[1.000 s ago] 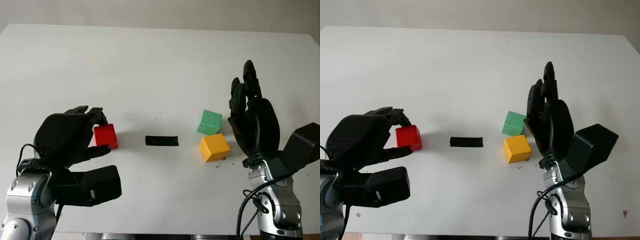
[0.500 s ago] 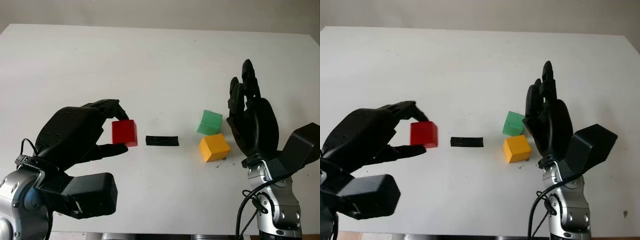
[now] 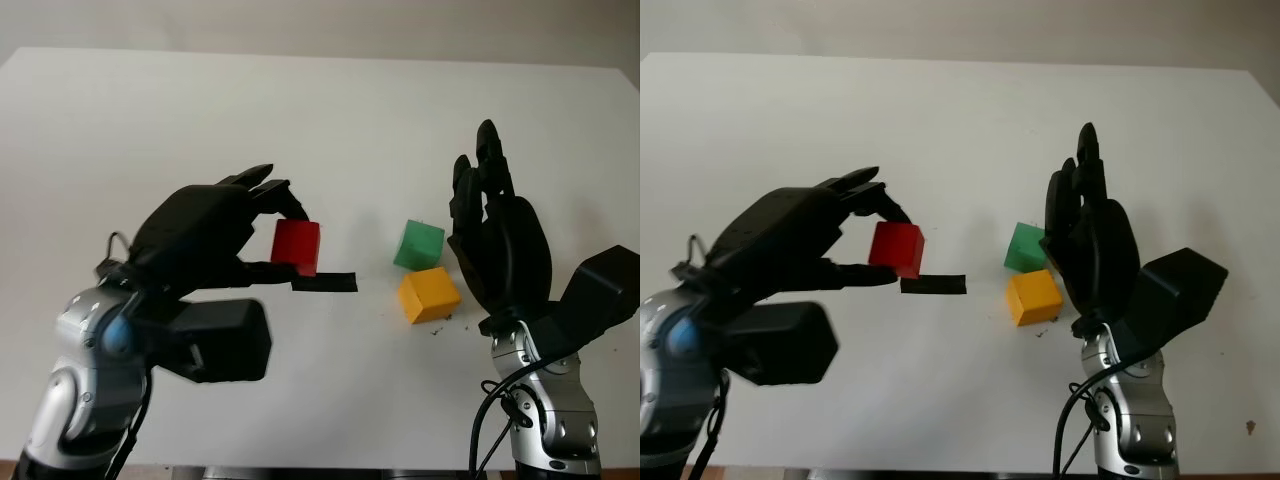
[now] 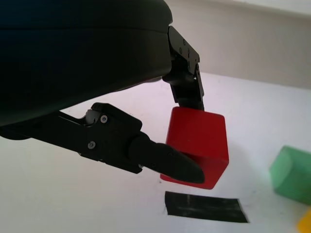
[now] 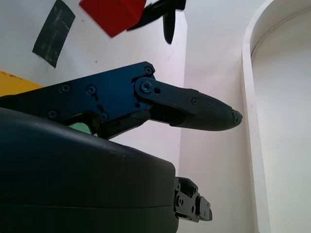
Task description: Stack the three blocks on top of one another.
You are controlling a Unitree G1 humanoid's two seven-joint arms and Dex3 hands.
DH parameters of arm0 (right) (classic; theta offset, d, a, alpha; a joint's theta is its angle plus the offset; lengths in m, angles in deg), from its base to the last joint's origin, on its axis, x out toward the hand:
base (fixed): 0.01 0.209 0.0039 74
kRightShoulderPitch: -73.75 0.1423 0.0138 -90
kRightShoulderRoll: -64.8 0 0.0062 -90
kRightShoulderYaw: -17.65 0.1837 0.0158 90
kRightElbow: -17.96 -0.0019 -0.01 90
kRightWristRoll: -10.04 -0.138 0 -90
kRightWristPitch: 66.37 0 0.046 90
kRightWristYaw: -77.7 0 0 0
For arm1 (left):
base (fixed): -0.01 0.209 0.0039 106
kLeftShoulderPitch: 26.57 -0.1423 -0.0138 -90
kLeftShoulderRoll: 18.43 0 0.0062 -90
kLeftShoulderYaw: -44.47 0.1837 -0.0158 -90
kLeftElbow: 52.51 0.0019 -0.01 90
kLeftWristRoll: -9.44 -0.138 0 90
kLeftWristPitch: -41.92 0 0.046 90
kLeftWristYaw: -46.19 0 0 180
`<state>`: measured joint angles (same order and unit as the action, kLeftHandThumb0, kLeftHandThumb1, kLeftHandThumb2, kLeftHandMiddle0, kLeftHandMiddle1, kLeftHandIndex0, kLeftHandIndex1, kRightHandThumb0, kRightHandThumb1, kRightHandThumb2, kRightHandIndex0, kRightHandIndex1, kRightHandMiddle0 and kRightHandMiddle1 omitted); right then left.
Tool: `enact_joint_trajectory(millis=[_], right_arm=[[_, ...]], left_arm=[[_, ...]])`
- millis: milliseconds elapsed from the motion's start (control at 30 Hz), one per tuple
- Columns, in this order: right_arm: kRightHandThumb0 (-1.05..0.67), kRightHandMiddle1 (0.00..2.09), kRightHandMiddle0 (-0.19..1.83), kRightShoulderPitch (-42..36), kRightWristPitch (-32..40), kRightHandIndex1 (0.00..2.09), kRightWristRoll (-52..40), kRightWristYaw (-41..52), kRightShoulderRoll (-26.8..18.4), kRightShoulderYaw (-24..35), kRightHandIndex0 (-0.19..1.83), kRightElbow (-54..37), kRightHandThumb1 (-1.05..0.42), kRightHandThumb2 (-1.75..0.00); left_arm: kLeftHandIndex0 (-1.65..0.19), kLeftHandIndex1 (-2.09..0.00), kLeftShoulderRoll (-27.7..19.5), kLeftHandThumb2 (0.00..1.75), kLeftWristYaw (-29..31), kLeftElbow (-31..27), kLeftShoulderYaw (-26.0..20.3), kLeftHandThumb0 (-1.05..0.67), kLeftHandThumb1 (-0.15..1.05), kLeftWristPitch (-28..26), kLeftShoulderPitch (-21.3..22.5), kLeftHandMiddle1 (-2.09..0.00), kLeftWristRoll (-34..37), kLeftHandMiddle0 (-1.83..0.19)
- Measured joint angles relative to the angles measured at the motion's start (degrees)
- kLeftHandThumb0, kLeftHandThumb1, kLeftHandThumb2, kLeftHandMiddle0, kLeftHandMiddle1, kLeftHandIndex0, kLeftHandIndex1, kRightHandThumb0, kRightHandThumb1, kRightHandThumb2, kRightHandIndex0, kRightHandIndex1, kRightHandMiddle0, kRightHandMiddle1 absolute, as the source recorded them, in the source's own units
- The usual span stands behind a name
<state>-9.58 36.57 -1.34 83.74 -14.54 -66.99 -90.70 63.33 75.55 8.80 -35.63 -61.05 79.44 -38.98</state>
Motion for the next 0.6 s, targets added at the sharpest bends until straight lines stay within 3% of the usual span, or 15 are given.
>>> enact_joint_trajectory(millis=[100,267,333,433,600], right_arm=[[-0.66,0.00,-0.19,-0.07,0.00,0.00,0.02,-0.43,0.17,-0.01,-0.19,-0.04,-1.05,-0.66],[-0.65,0.00,-0.19,-0.71,0.00,0.00,-0.05,-0.40,0.23,0.03,-0.19,-0.17,-1.05,-0.66],[-0.65,0.00,-0.19,-0.85,0.00,0.00,-0.01,-0.29,0.21,0.02,-0.19,-0.18,-1.05,-0.67],[-0.65,0.00,-0.19,-0.99,0.00,0.00,-0.01,-0.25,0.20,0.05,-0.19,-0.25,-1.05,-0.67],[-0.65,0.00,-0.19,-1.00,-0.01,0.00,-0.17,-0.27,0.20,0.16,-0.19,-0.45,-1.05,-0.65]], left_arm=[[-0.33,-1.38,1.75,0.08,-0.98,2.46,3.05,-0.38,1.05,-0.41,1.37,-0.05,-2.89,-0.10],[-0.33,-1.27,2.96,0.06,-1.38,5.78,6.73,-0.34,1.05,-0.78,2.58,-0.04,-6.98,-0.08],[-0.31,-1.31,3.44,0.08,-0.77,6.54,7.85,-0.35,1.05,-1.10,2.89,-0.04,-7.88,-0.06],[-0.30,-1.45,3.92,0.10,-0.65,7.74,8.54,-0.39,1.05,-1.01,3.04,-0.05,-8.01,-0.04],[-0.26,-1.47,4.31,0.10,-0.93,8.47,9.00,-0.38,1.05,-0.03,3.44,-0.05,-6.62,-0.04]])
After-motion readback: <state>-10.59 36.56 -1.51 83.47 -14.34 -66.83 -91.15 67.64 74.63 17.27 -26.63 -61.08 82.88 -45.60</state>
